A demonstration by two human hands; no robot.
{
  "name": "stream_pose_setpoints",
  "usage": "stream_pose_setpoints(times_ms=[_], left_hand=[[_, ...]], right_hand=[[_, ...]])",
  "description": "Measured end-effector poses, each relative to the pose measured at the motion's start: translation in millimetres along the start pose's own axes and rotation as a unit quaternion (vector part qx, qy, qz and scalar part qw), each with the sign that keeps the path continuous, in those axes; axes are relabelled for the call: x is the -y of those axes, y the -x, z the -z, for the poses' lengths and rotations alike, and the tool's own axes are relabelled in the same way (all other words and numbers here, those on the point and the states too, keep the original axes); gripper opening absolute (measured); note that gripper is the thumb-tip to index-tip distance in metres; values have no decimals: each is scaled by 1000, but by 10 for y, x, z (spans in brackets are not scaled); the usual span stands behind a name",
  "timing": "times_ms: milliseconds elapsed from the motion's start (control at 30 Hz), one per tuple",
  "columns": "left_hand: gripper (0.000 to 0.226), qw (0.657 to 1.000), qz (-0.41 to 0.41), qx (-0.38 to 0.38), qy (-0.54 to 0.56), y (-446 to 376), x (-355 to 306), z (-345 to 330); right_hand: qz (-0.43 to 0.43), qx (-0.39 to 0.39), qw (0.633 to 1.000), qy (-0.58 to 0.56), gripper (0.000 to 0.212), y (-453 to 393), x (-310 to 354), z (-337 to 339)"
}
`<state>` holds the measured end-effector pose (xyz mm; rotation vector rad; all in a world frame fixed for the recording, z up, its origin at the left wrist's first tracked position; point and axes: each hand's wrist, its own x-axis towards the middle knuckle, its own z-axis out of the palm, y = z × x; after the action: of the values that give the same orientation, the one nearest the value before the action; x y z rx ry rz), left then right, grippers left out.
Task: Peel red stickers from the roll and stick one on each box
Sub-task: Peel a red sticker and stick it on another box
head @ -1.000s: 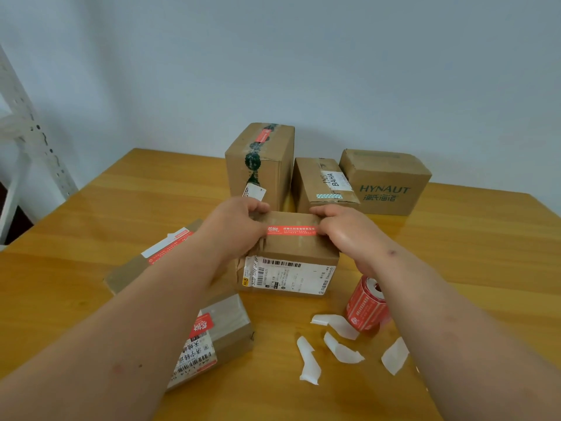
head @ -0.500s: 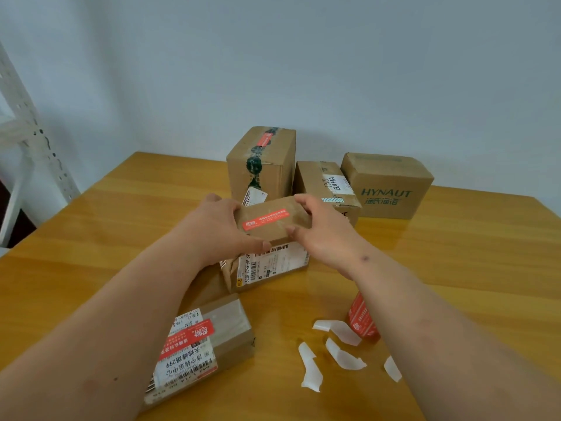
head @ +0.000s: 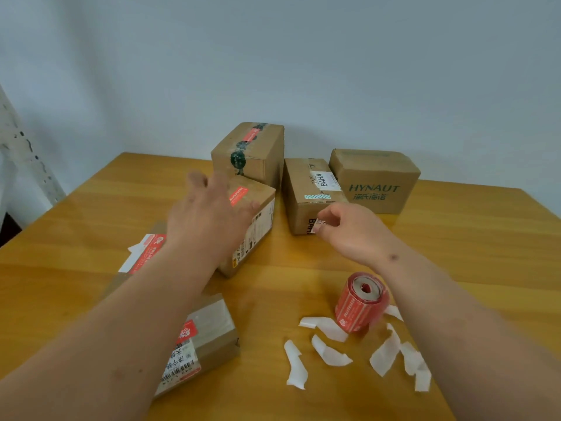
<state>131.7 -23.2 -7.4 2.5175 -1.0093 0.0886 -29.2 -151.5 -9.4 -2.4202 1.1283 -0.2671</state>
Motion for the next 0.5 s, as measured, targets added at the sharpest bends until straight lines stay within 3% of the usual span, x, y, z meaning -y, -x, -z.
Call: stream_pose_setpoints(times_ms=[67, 167, 367, 500], left_hand=[[41, 997, -63, -18, 40, 93, -150, -2], [26, 986, -131, 15, 101, 242, -326, -46], [25, 950, -163, 175, 203, 665, -562, -332], [22, 941, -168, 166, 241, 933, -659, -451]], right_hand=[[-4, -2, 1000, -17, 29, 63, -88, 74], [-7, -1, 997, -72, 17, 204, -207, 181], [-16, 44, 994, -99, 36, 532, -455, 262], [2, 59, 992, -110, 25, 783, -597, 279]])
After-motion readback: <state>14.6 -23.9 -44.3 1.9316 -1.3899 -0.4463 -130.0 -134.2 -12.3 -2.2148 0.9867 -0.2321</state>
